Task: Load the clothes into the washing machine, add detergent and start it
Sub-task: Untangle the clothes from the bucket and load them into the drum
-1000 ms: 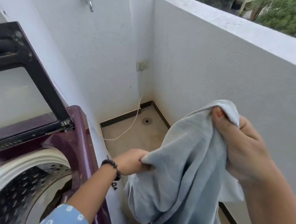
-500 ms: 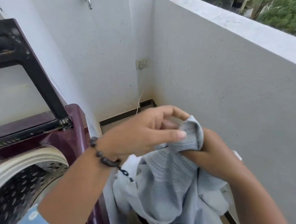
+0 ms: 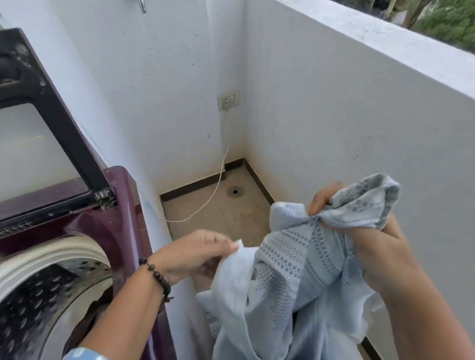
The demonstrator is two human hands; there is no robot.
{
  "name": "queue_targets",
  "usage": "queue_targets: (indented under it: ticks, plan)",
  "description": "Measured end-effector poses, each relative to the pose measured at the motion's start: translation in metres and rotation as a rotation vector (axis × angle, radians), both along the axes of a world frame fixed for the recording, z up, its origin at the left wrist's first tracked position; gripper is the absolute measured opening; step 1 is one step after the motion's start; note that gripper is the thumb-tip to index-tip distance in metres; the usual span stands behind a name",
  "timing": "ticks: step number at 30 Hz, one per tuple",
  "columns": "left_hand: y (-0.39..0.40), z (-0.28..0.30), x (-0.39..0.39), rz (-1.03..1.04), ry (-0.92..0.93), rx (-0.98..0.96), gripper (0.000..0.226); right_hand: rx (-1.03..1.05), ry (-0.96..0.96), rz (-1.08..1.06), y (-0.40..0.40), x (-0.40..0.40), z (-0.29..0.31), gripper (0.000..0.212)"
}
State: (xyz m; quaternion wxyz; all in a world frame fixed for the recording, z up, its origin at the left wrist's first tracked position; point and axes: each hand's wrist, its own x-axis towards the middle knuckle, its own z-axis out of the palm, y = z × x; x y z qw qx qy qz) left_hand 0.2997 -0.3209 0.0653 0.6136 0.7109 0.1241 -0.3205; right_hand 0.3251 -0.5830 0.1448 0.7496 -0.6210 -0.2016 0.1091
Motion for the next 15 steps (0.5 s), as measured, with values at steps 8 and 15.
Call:
queue_targets:
  ticks: [8,15]
  plan:
    - [-0.009,0.070,0.020,0.553,-0.434,-0.598,0.010,-0.982,-0.229,0.513,-0.016,-0.004,-0.018,0.078]
    - [-0.061,0.086,-0.016,-0.409,-0.642,-0.182,0.020,-0.260,0.216,0.311,-0.001,-0.001,-0.007,0.067]
